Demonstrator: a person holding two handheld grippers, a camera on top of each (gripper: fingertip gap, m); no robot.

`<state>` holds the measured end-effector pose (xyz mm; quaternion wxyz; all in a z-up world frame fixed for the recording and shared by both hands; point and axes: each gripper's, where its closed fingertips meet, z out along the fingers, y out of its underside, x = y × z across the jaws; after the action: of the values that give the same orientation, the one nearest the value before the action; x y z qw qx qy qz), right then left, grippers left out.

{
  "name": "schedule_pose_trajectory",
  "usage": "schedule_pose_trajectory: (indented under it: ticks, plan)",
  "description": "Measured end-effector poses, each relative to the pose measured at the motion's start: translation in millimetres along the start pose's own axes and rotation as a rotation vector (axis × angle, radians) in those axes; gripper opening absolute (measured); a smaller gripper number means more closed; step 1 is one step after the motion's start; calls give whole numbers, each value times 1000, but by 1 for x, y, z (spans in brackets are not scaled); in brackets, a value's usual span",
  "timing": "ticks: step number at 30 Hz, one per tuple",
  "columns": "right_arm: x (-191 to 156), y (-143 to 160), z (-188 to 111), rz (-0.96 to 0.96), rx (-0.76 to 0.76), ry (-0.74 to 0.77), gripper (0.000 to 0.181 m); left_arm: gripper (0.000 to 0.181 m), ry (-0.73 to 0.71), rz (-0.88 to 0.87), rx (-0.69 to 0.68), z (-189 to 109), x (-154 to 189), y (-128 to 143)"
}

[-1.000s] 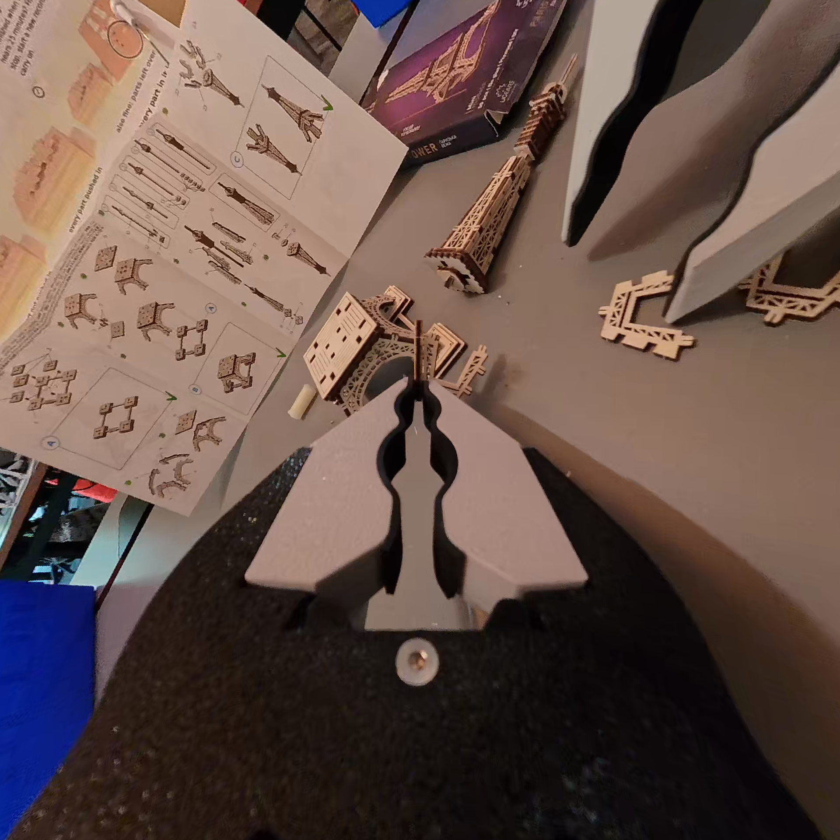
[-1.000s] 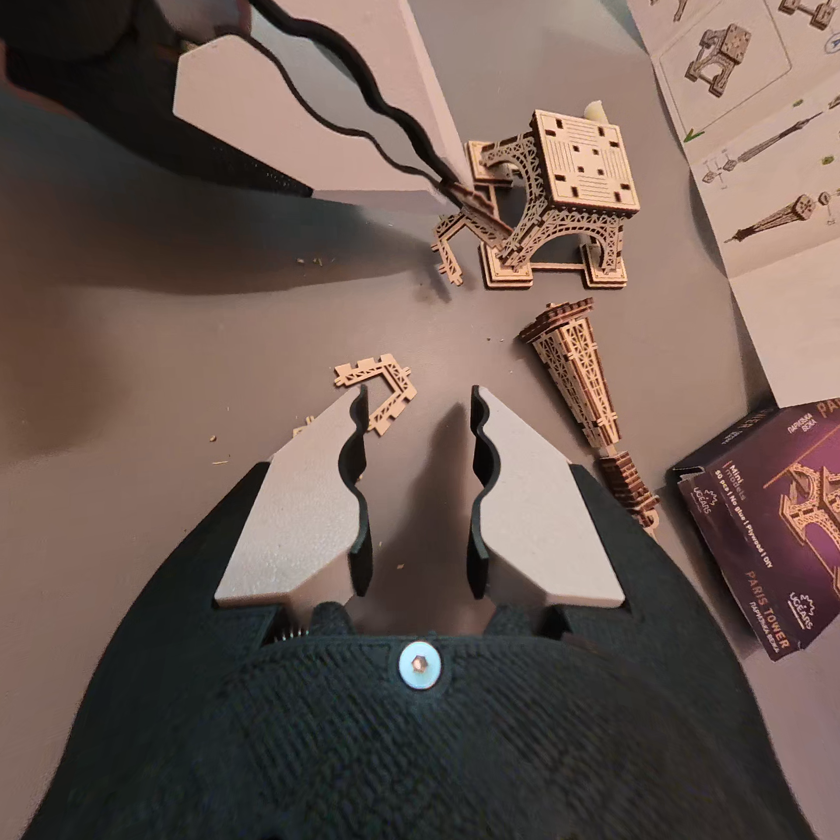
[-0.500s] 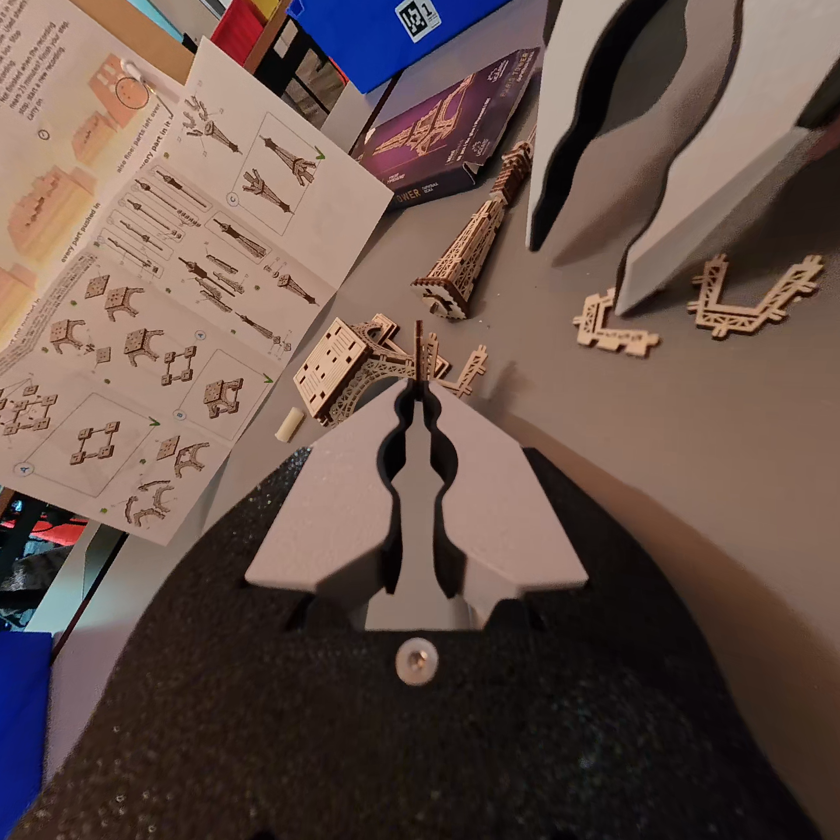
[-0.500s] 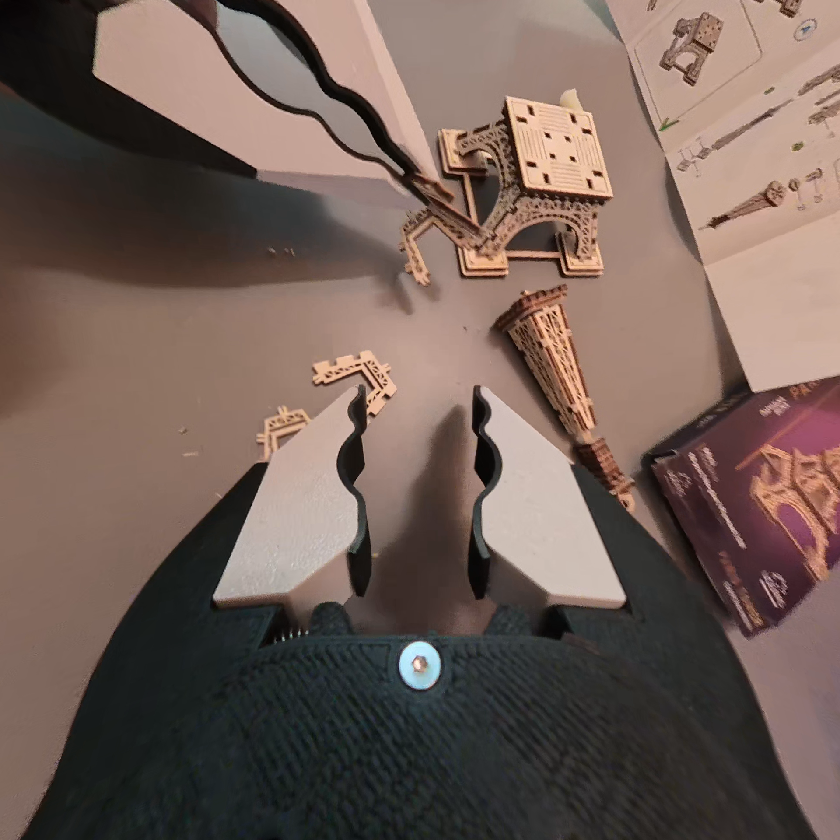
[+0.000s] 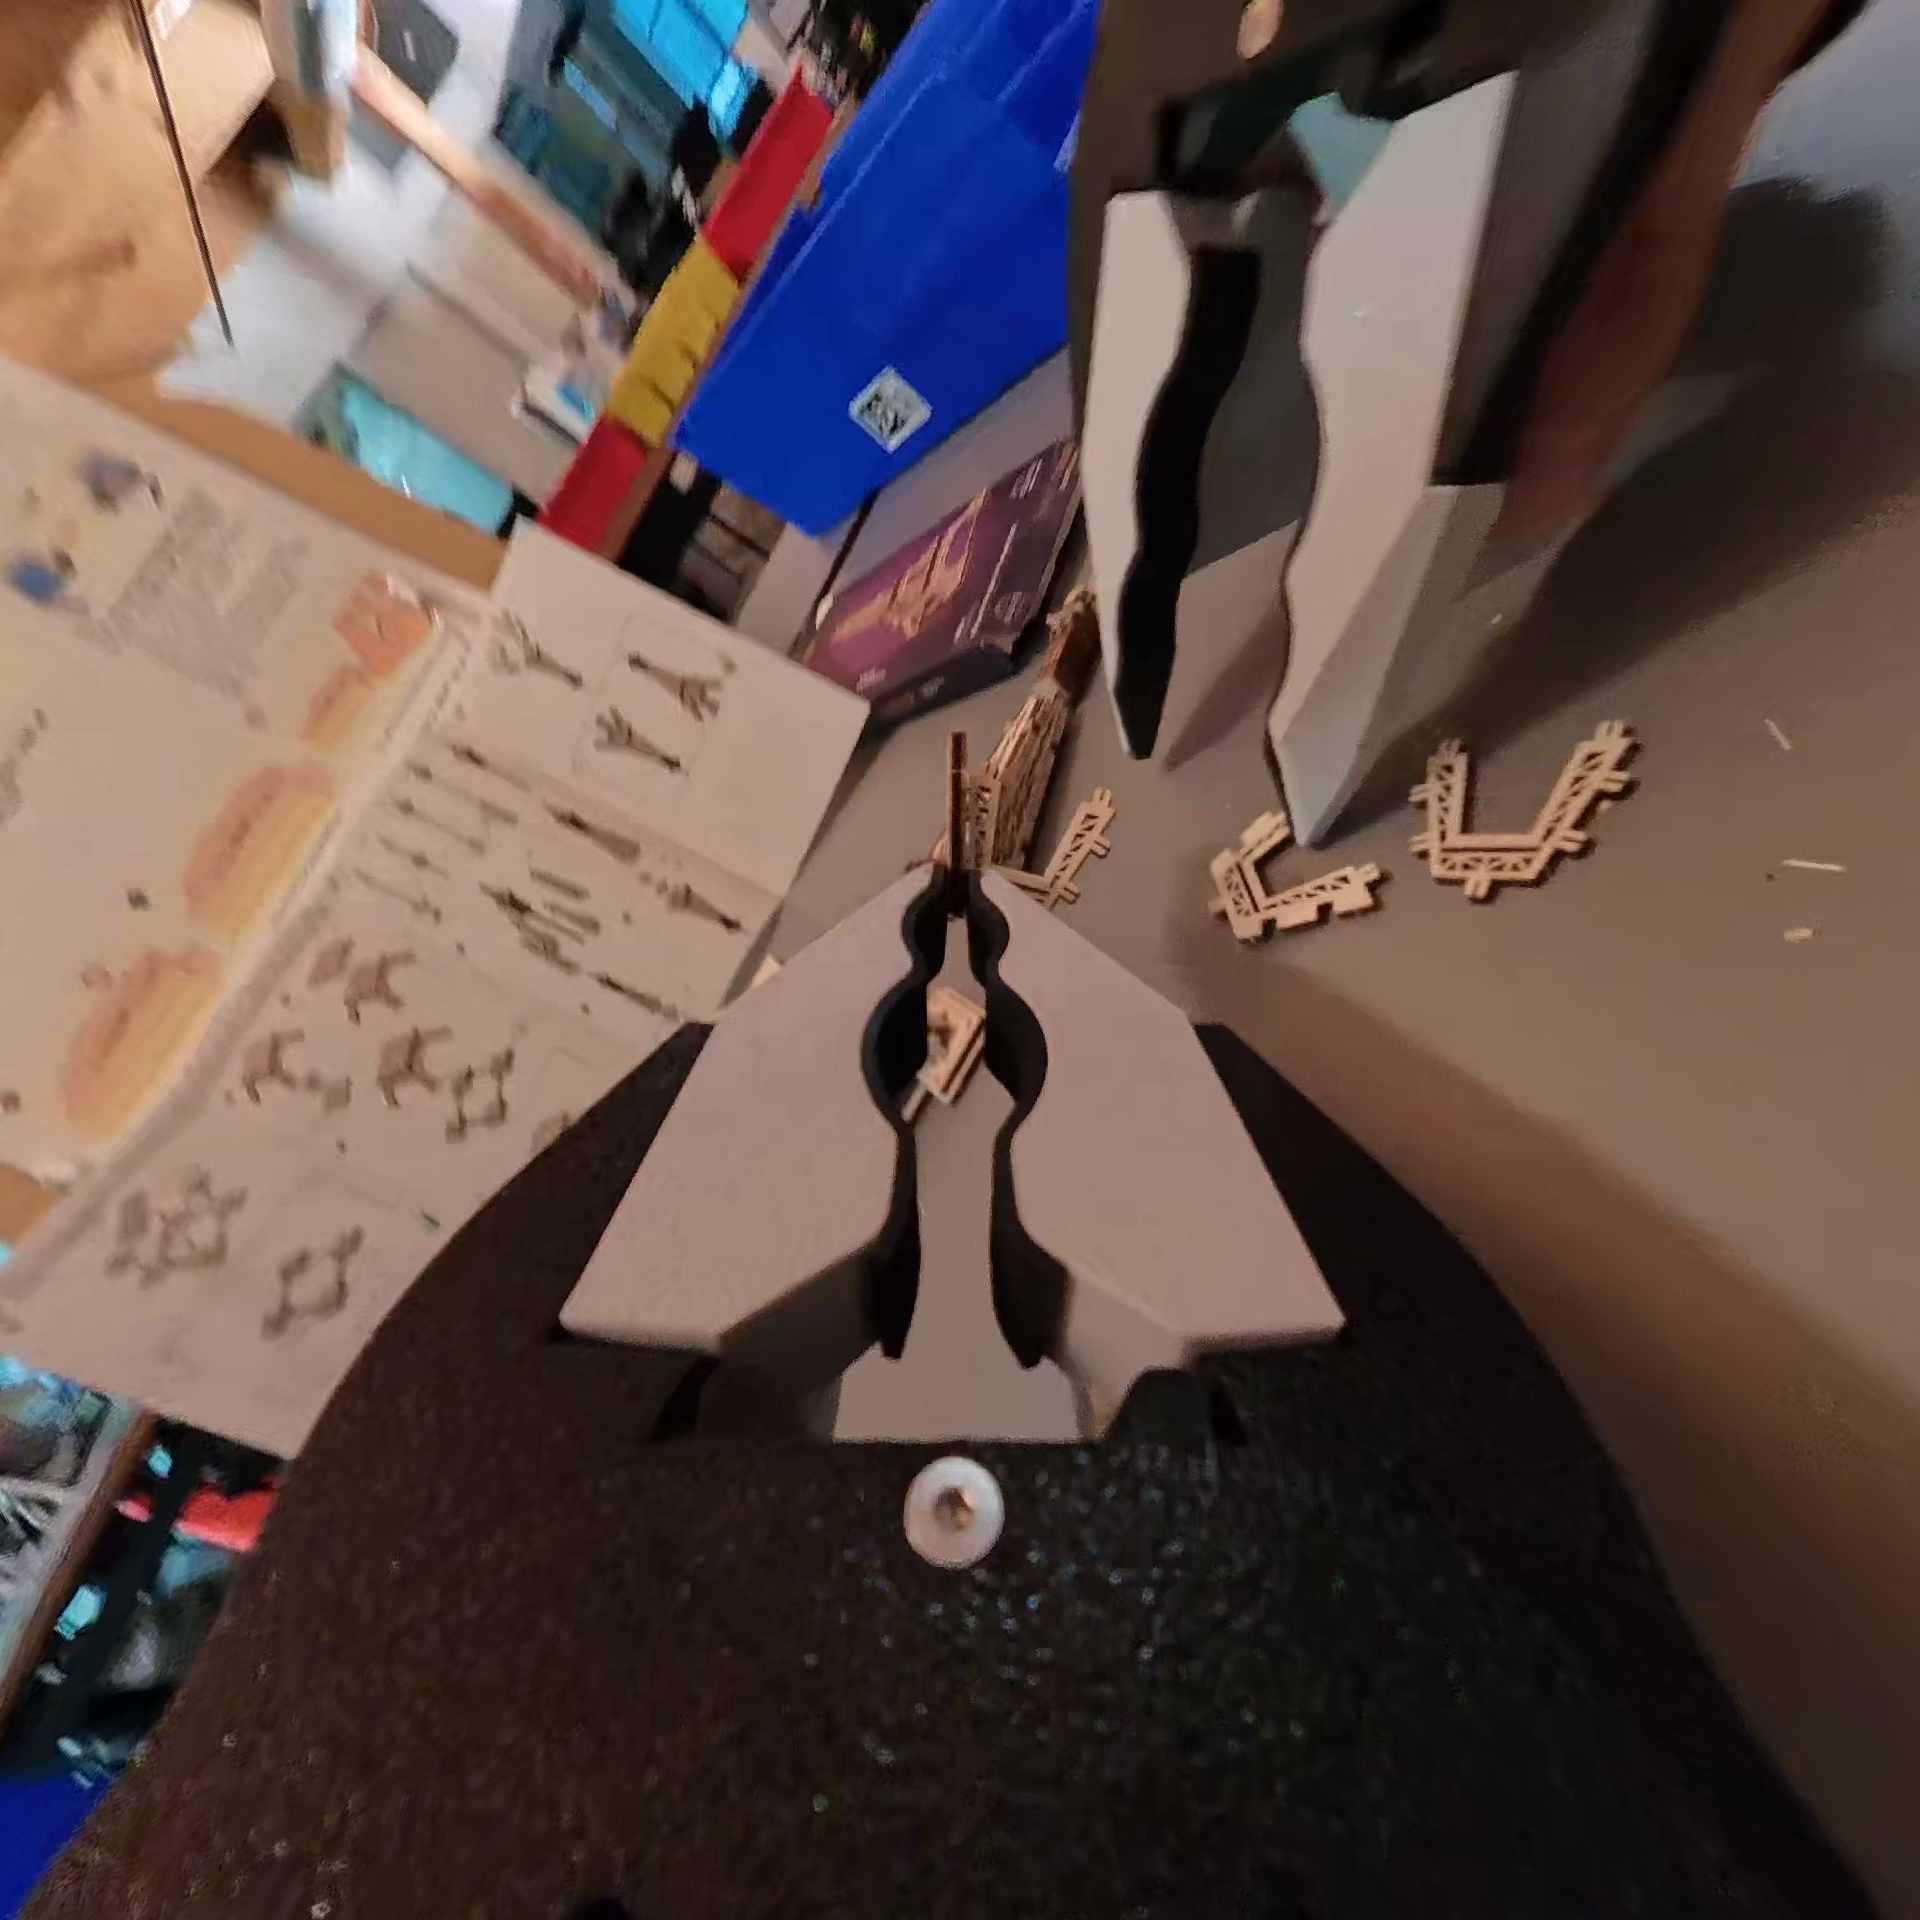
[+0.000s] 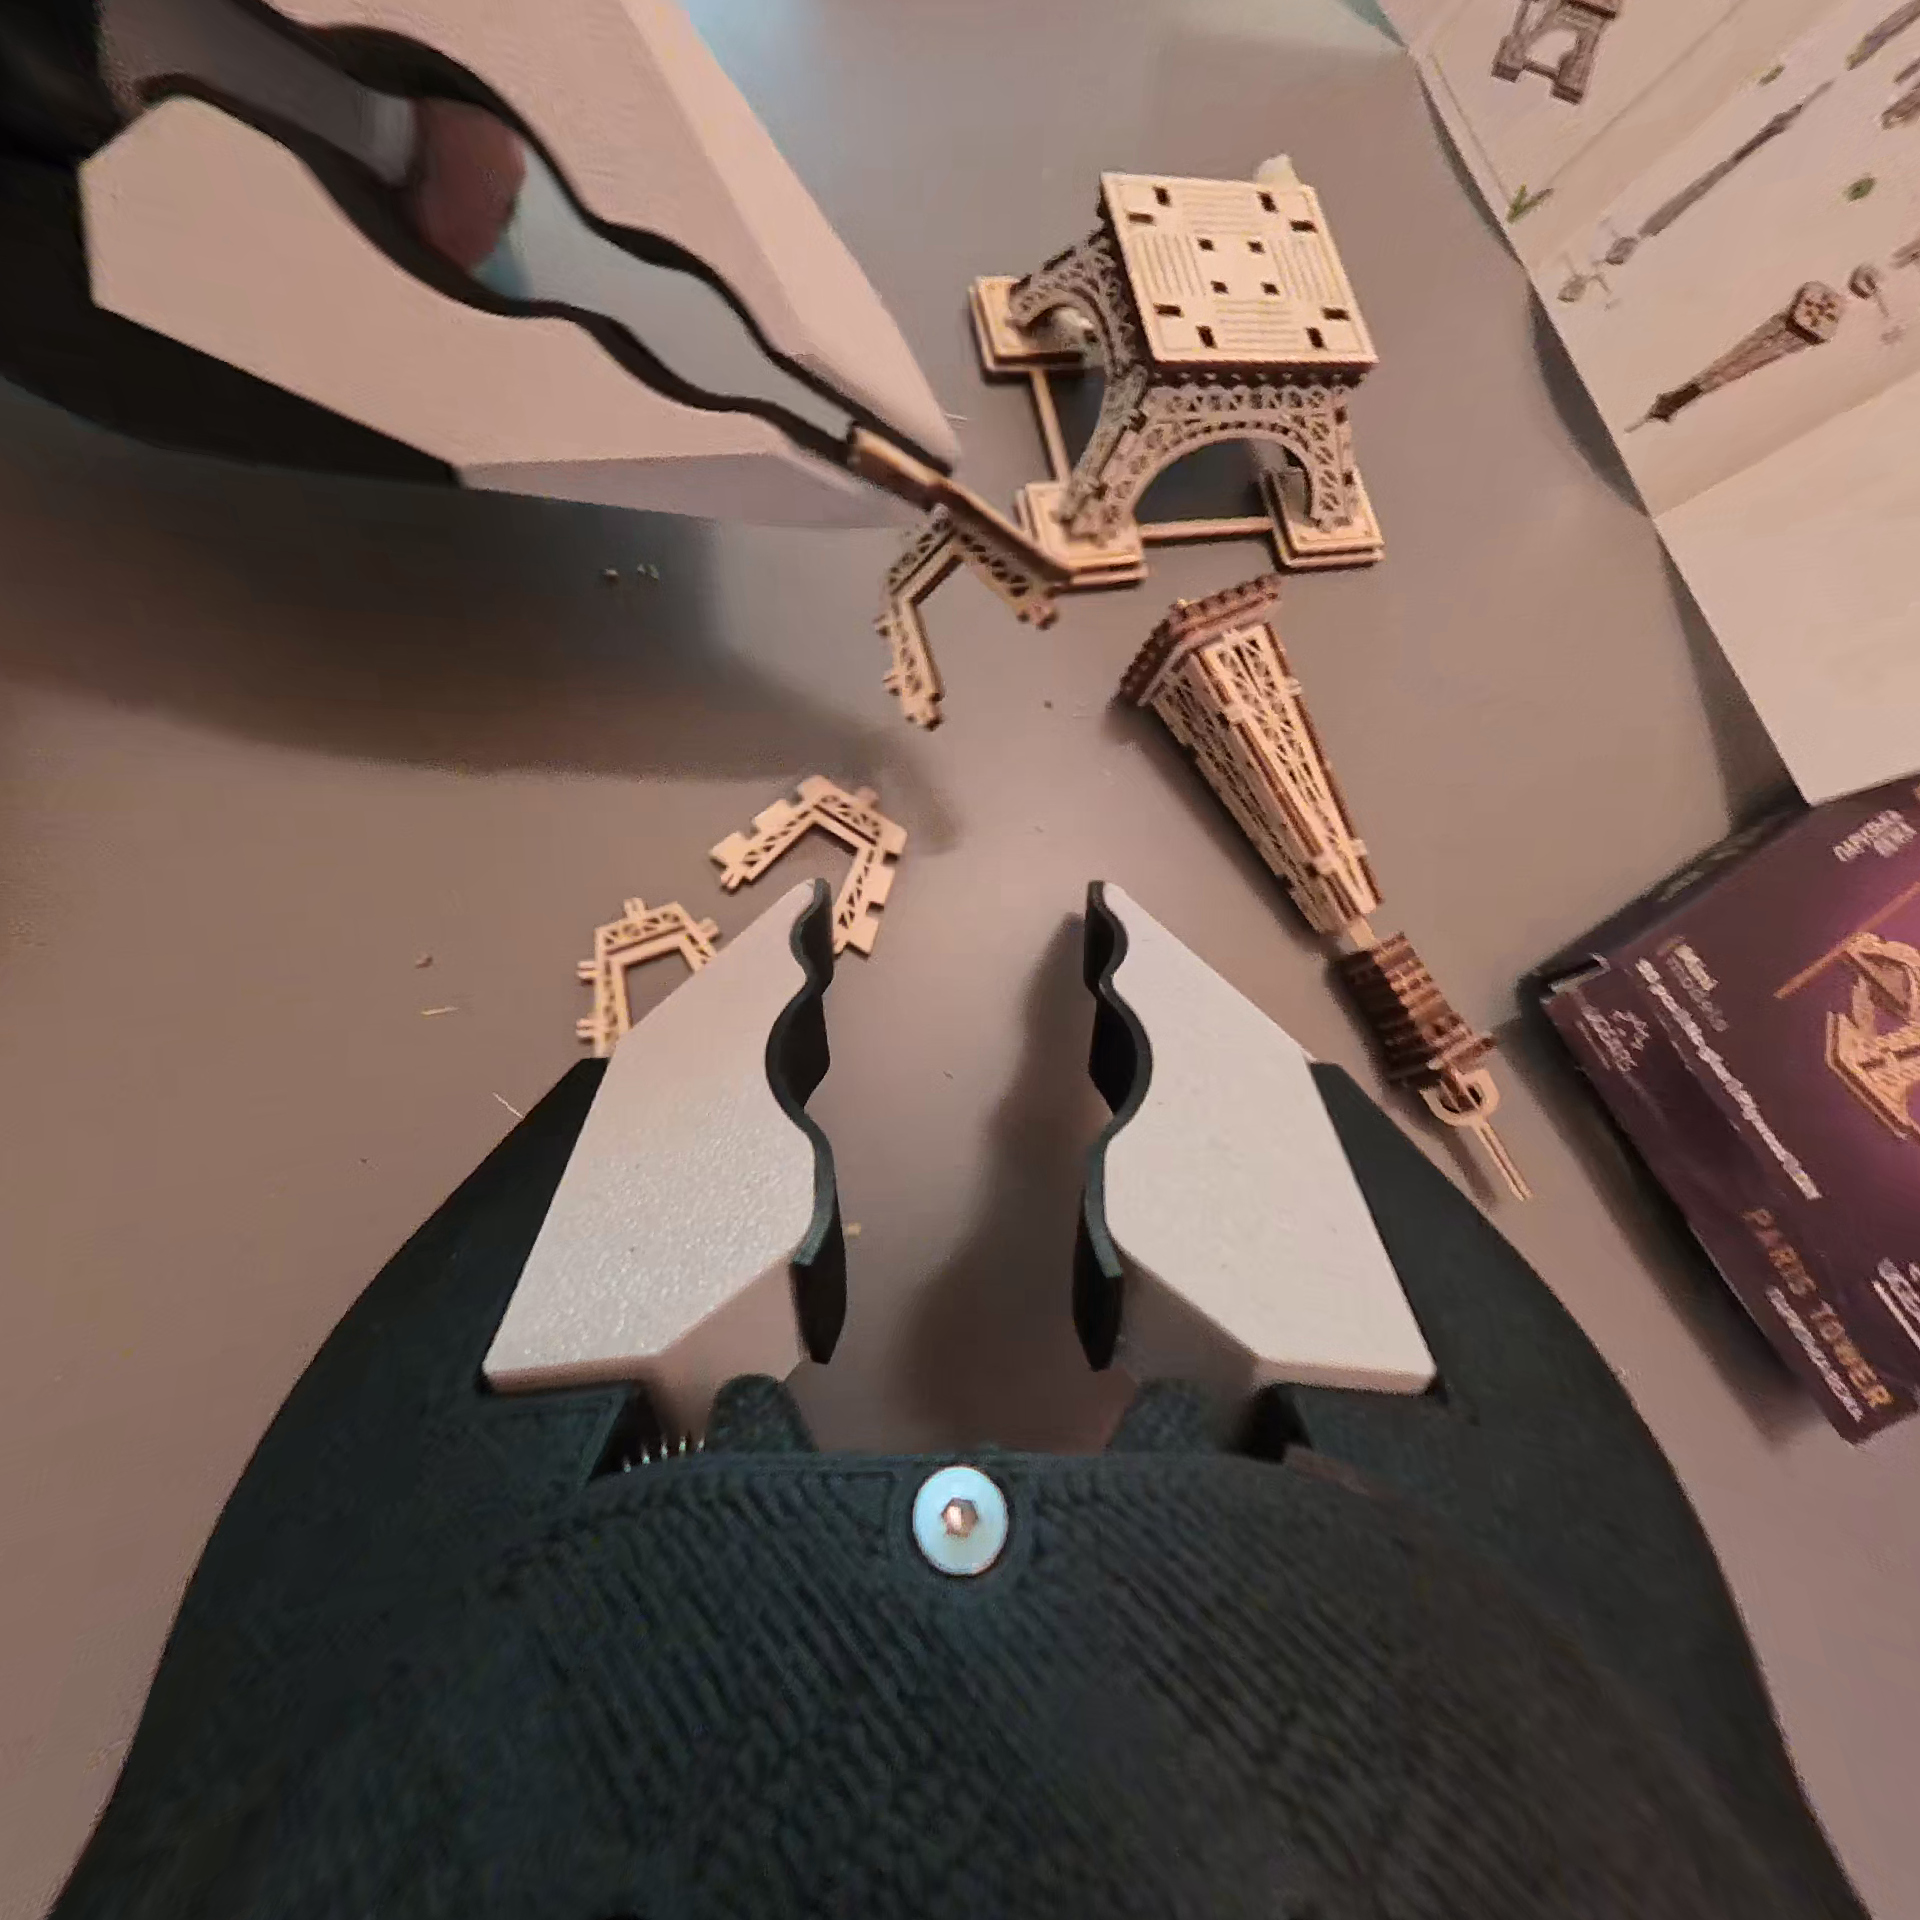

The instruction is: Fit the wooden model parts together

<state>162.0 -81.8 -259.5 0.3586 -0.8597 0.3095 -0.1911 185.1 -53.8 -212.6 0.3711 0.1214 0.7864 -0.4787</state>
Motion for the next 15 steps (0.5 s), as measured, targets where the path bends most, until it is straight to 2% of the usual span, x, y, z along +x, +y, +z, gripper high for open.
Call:
schedule_pose_trajectory:
  ticks: [2, 6, 9, 11, 15]
  plan:
    - [8, 0, -7, 37, 22, 14, 48, 1, -7, 98, 38, 3, 2, -10]
    - [6, -22, -27, 216, 220, -88, 36, 0, -45, 297, 88, 10, 9, -22]
    - [4, -20, -29, 283, 231, -153, 33, 1, -51, 408, 121, 13, 17, -26]
    - [7, -15, -27, 283, 211, -158, 29, 1, -41, 457, 126, 15, 22, -25]
    - [6, -26, -33, 215, 292, -184, 23, 1, -8, 473, 136, 16, 31, -20]
